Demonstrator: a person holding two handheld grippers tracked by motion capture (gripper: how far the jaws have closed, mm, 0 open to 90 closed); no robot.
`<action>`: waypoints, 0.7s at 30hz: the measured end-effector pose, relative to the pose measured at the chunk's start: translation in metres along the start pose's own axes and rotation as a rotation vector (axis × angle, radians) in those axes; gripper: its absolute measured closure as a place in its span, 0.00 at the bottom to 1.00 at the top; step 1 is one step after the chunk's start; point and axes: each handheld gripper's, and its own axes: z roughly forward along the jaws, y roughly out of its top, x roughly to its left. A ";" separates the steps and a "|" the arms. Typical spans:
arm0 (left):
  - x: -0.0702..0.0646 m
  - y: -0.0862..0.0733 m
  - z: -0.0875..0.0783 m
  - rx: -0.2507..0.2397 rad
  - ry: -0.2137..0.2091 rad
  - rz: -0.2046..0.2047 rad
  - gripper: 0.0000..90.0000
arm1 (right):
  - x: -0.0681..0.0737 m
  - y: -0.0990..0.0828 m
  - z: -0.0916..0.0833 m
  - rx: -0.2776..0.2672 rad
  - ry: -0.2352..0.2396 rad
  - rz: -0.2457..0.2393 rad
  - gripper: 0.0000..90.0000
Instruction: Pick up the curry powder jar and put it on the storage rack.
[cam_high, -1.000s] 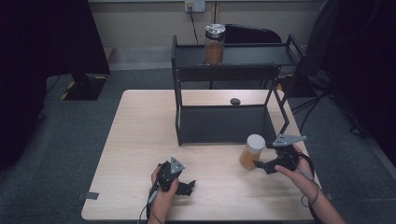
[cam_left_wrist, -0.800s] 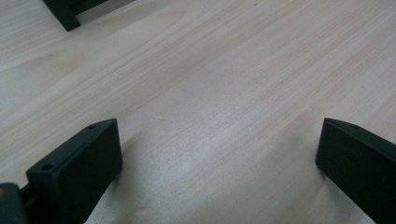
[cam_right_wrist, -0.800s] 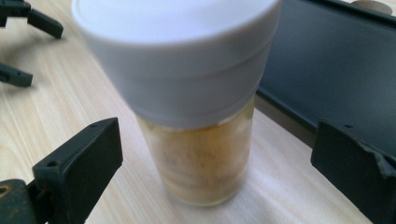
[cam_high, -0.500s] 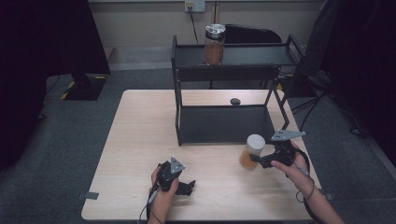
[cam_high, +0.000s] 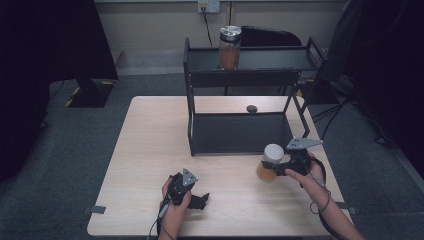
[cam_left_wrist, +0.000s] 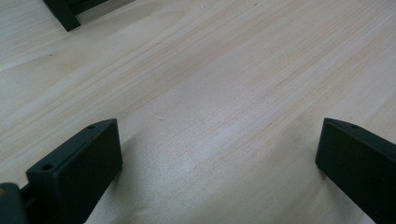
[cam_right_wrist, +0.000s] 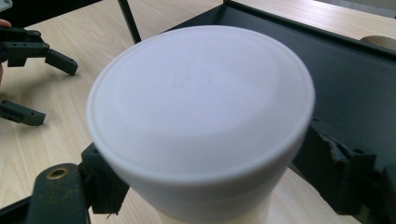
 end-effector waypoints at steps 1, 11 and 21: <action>0.000 0.000 0.000 0.000 0.000 0.000 0.00 | 0.000 0.000 0.001 0.000 0.001 0.000 0.23; 0.000 0.000 0.000 0.000 0.000 0.000 0.00 | 0.002 0.000 0.007 -0.017 0.016 -0.042 0.37; 0.000 0.000 0.000 0.000 0.002 -0.002 0.00 | -0.003 0.006 0.004 -0.006 0.007 -0.038 0.38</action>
